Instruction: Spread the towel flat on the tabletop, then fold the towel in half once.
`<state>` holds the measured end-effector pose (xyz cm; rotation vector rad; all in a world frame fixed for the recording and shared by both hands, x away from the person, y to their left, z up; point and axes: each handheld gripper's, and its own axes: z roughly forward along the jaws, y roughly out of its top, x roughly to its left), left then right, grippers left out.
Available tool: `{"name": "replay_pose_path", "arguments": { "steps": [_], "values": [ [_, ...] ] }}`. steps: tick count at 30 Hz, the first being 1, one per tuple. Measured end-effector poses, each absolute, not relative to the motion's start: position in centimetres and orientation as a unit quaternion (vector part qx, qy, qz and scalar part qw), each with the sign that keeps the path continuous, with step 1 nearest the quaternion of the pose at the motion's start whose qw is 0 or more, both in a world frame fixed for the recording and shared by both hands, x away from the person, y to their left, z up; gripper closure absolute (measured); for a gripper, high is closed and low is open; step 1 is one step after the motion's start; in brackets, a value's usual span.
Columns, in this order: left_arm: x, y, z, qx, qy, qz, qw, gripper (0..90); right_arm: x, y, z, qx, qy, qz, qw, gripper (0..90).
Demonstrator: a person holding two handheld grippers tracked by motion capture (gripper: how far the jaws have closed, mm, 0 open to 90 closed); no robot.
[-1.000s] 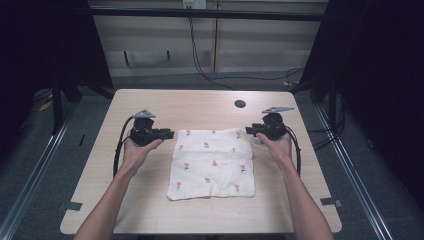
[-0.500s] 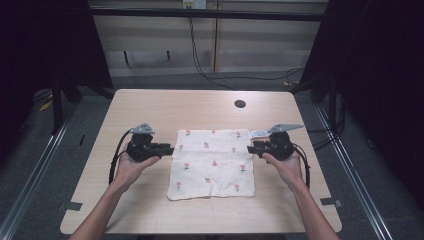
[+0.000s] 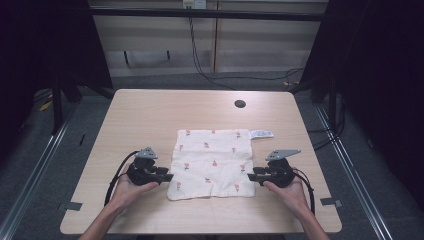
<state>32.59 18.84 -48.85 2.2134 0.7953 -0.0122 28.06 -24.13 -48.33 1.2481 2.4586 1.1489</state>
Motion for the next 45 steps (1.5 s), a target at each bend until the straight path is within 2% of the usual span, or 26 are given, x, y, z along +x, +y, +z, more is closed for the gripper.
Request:
{"name": "replay_pose_path", "arguments": {
  "steps": [6, 9, 13, 15, 17, 21, 37, 41, 42, 44, 45],
  "values": [
    [32.1, 17.8, -49.1, 0.876, 0.304, 0.007, 0.374, 58.5, 27.6, -23.7, -49.4, 0.418, 0.831, 0.355, 0.098, 60.2],
    [32.0, 17.6, -49.2, 0.878, 0.302, 0.012, 0.371, 59.5, 27.5, -23.4, -49.6, 0.408, 0.839, 0.343, 0.107, 63.4],
    [32.1, 17.5, -49.5, 0.880, 0.301, 0.015, 0.368, 66.6, 27.2, -23.0, -49.6, 0.401, 0.844, 0.336, 0.116, 72.3],
    [32.0, 17.5, -49.5, 0.883, 0.294, 0.013, 0.366, 75.3, 27.2, -22.9, -49.7, 0.394, 0.846, 0.341, 0.114, 81.4],
    [31.9, 17.4, -49.5, 0.885, 0.288, 0.011, 0.366, 85.0, 27.1, -22.8, -49.6, 0.395, 0.845, 0.343, 0.109, 86.3],
    [31.7, 17.3, -49.5, 0.888, 0.283, 0.009, 0.363, 88.8, 27.0, -23.0, -49.6, 0.396, 0.844, 0.348, 0.101, 87.7],
    [28.4, 18.3, -49.1, 0.894, 0.273, -0.005, 0.354, 88.9, 24.0, -23.6, -49.0, 0.389, 0.843, 0.367, 0.055, 87.4],
    [28.0, 18.4, -49.1, 0.895, 0.271, -0.010, 0.356, 88.4, 23.6, -23.6, -49.0, 0.382, 0.844, 0.371, 0.056, 85.5],
    [28.3, 18.5, -49.1, 0.892, 0.272, -0.012, 0.359, 87.3, 23.6, -23.6, -49.0, 0.380, 0.844, 0.374, 0.056, 83.0],
    [28.8, 18.7, -48.9, 0.884, 0.280, -0.020, 0.373, 74.0, 23.7, -23.6, -48.8, 0.376, 0.845, 0.375, 0.060, 76.5],
    [29.1, 18.9, -48.6, 0.883, 0.275, -0.019, 0.380, 72.2, 23.9, -23.7, -48.6, 0.376, 0.841, 0.385, 0.061, 73.4]
  ]
}}
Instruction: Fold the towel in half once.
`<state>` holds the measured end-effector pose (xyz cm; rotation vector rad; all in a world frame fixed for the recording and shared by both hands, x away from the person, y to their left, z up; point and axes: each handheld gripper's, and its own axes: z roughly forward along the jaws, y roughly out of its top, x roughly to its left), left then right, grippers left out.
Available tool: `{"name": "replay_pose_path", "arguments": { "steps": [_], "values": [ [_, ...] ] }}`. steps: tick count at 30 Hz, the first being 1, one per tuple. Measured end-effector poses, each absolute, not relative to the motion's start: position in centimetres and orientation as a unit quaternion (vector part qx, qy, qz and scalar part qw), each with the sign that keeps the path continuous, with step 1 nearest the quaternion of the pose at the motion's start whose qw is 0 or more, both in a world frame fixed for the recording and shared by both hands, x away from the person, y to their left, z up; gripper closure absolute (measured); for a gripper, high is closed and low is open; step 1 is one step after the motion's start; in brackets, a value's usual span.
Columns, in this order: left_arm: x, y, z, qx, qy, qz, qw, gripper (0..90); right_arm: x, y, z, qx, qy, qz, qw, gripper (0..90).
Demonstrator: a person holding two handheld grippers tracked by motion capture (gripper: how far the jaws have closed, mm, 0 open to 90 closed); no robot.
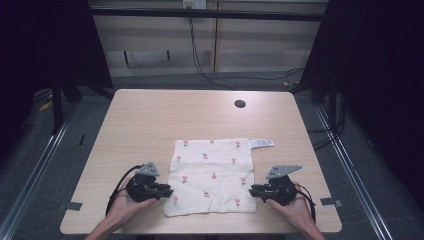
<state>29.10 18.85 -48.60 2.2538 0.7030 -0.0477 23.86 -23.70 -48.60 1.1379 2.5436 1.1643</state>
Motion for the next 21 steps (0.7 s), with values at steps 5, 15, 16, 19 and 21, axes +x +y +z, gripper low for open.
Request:
{"name": "replay_pose_path", "arguments": {
  "steps": [5, 15, 16, 19, 21],
  "values": [
    [31.2, 18.9, -48.0, 0.864, 0.303, -0.009, 0.402, 66.7, 25.4, -24.4, -47.5, 0.386, 0.824, 0.407, 0.079, 67.6],
    [37.0, 17.8, -48.4, 0.850, 0.349, 0.011, 0.395, 65.7, 32.0, -25.2, -45.8, 0.413, 0.807, 0.402, 0.126, 67.9],
    [37.3, 17.6, -48.3, 0.852, 0.346, 0.012, 0.394, 65.3, 32.8, -25.2, -45.7, 0.417, 0.803, 0.406, 0.132, 68.0],
    [38.3, 17.5, -48.2, 0.851, 0.347, 0.023, 0.393, 65.2, 34.6, -25.2, -45.8, 0.424, 0.800, 0.401, 0.140, 68.1],
    [38.9, 17.4, -48.2, 0.848, 0.353, 0.029, 0.395, 64.7, 36.0, -25.2, -46.2, 0.434, 0.796, 0.400, 0.137, 67.7]
  ]
}}
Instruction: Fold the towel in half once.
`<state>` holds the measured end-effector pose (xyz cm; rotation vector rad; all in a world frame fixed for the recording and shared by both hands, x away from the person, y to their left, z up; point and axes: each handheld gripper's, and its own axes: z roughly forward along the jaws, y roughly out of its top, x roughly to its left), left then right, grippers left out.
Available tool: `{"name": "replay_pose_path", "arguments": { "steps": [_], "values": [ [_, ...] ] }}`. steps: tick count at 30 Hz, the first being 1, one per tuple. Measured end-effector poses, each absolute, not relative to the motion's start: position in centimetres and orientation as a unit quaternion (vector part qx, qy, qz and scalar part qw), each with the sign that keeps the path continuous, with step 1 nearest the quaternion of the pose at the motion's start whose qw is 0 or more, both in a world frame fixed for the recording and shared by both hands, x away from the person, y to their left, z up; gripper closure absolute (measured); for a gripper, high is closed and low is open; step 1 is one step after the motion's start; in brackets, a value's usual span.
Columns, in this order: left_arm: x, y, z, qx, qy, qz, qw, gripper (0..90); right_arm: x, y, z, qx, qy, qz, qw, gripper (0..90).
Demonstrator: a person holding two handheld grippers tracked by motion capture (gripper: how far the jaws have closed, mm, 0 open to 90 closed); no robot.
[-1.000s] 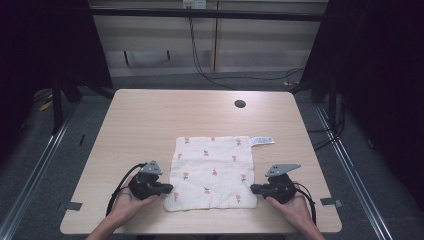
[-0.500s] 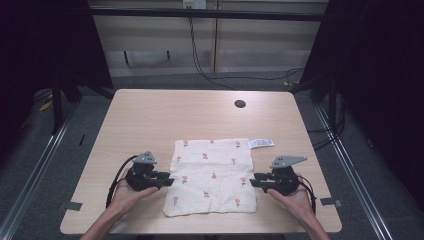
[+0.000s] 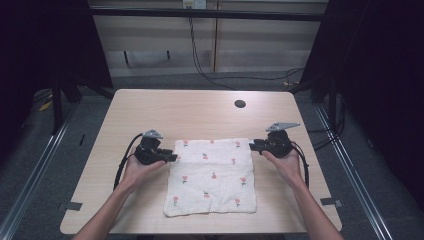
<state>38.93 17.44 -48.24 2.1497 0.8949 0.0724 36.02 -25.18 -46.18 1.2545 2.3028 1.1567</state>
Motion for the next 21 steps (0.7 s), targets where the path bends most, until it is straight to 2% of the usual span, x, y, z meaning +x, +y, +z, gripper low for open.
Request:
{"name": "replay_pose_path", "arguments": {
  "steps": [6, 13, 18, 21],
  "values": [
    [41.0, 17.9, -48.9, 0.835, 0.382, 0.029, 0.395, 63.6, 39.8, -25.1, -49.1, 0.467, 0.789, 0.379, 0.126, 64.2],
    [42.8, 18.1, -49.5, 0.821, 0.406, 0.052, 0.398, 57.1, 42.4, -25.2, -50.2, 0.495, 0.782, 0.359, 0.121, 57.9],
    [43.5, 17.9, -50.3, 0.818, 0.412, 0.046, 0.398, 54.6, 42.7, -24.9, -50.4, 0.491, 0.783, 0.364, 0.114, 58.6],
    [43.8, 18.1, -50.2, 0.816, 0.412, 0.035, 0.404, 53.3, 42.7, -24.7, -50.4, 0.485, 0.788, 0.364, 0.107, 66.8]
  ]
}}
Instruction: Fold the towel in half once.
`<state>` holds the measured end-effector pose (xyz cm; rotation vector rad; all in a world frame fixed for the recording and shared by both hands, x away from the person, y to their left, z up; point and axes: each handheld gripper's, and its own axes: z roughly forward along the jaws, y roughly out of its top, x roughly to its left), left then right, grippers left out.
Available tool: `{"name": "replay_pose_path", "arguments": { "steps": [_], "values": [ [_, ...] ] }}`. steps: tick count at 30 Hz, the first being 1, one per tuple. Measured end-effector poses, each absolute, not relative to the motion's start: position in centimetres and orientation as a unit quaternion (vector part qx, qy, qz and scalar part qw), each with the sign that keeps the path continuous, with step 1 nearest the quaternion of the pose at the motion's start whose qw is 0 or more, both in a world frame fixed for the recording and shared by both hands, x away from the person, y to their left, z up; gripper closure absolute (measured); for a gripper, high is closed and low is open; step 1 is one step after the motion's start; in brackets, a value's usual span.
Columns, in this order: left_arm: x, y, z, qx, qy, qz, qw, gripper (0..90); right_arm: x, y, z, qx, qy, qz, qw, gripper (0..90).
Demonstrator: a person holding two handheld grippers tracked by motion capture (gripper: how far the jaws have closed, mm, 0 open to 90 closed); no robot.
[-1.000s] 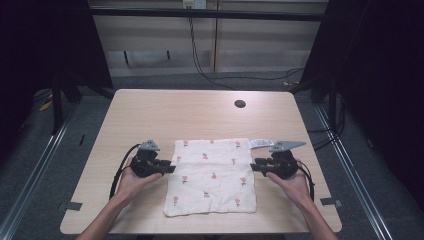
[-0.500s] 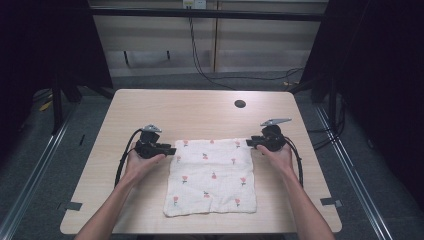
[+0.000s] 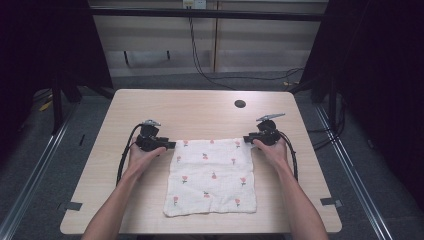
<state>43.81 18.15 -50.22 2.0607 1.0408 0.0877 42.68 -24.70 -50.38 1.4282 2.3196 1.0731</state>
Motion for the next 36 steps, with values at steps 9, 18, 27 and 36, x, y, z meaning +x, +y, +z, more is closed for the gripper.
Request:
{"name": "replay_pose_path", "arguments": {
  "steps": [9, 18, 27, 36],
  "values": [
    [44.7, 17.2, -50.6, 0.811, 0.412, 0.027, 0.415, 56.6, 42.4, -24.3, -50.5, 0.478, 0.792, 0.365, 0.104, 85.5],
    [45.0, 15.8, -50.5, 0.831, 0.385, 0.029, 0.401, 72.3, 42.2, -24.1, -50.2, 0.471, 0.792, 0.375, 0.103, 86.1],
    [44.3, 15.5, -50.5, 0.831, 0.382, 0.032, 0.403, 86.3, 41.7, -24.3, -49.7, 0.471, 0.790, 0.378, 0.108, 86.5],
    [43.9, 16.4, -48.0, 0.827, 0.371, 0.056, 0.418, 86.2, 41.4, -24.9, -48.2, 0.469, 0.781, 0.396, 0.113, 86.9]
  ]
}}
